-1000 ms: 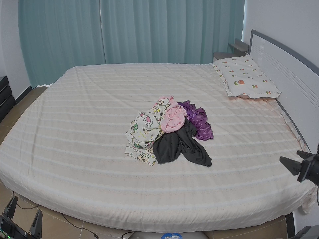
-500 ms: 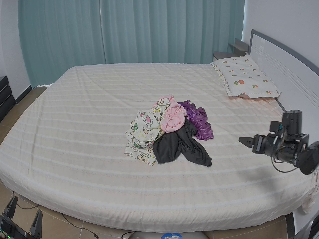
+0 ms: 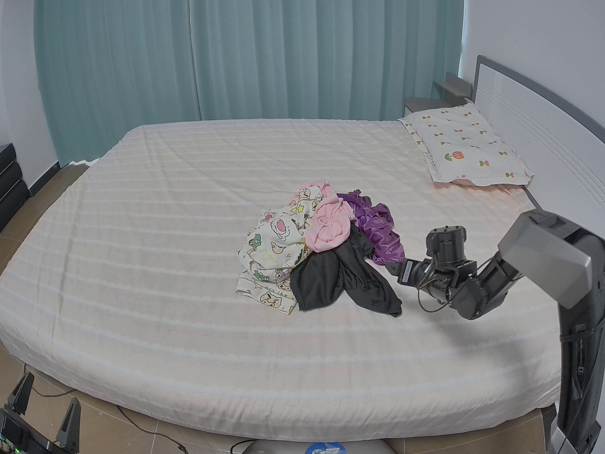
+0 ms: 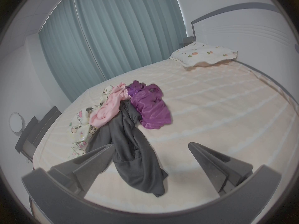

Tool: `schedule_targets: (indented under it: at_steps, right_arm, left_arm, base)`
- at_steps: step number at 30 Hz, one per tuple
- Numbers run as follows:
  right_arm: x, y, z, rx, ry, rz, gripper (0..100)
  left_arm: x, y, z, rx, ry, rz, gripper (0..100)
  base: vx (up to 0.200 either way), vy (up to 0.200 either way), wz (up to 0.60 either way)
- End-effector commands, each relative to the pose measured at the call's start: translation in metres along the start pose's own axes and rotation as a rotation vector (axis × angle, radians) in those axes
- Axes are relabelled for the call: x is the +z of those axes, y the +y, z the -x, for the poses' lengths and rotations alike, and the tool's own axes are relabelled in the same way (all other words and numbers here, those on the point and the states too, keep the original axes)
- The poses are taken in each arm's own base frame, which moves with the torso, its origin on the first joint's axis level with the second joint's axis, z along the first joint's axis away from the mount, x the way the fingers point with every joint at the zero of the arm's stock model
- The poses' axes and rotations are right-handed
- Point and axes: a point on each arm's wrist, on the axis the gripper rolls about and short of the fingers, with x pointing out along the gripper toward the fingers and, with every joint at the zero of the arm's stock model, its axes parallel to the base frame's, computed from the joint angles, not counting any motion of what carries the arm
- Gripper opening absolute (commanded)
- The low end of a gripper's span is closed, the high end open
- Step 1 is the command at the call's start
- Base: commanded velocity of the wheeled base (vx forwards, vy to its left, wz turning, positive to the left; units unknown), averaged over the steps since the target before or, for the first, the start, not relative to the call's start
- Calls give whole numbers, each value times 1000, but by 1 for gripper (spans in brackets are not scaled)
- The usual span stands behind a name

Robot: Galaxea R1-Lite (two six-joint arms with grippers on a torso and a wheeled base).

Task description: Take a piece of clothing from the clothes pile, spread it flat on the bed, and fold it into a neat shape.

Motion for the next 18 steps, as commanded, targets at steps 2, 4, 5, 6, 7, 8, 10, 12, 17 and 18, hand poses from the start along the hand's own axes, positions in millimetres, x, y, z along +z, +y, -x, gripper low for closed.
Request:
schedule_targets:
  at_steps: [2, 4, 5, 6, 7, 8, 10, 12, 17, 18]
  right_arm:
    - [-32, 10, -34, -1, 68, 18, 100]
    - [-39, 14, -37, 6, 79, 27, 100]
    - [-42, 16, -38, 8, 83, 34, 100]
    - [-46, 18, -38, 10, 93, 45, 100]
    - [-50, 19, -39, 12, 98, 48, 100]
    - [-51, 20, -40, 16, 98, 50, 100]
    - [-49, 22, -42, 21, 91, 49, 100]
    - [-49, 23, -46, 15, 97, 51, 100]
    - [-48, 24, -48, 1, 104, 50, 0]
    - [-47, 24, -46, 3, 103, 48, 0]
  left_arm:
    - [-4, 0, -1, 1, 11, 3, 100]
    - [-4, 0, -1, 1, 11, 1, 100]
    - [-4, 0, -1, 1, 9, -1, 100]
    - [-4, 0, -1, 1, 11, 0, 100]
    - [-4, 0, -1, 1, 11, 0, 100]
    - [-4, 0, -1, 1, 11, 0, 100]
    - [-4, 0, -1, 1, 11, 0, 100]
    - [-4, 0, -1, 1, 11, 1, 100]
    - [-4, 0, -1, 1, 11, -2, 100]
    - [-4, 0, -1, 1, 11, -2, 100]
  base:
    - [0, 0, 0]
    - [0, 0, 0]
    - [0, 0, 0]
    - [0, 0, 0]
    - [0, 0, 0]
    - [0, 0, 0]
    - [0, 0, 0]
    - [0, 0, 0]
    - [0, 0, 0]
    - [0, 0, 0]
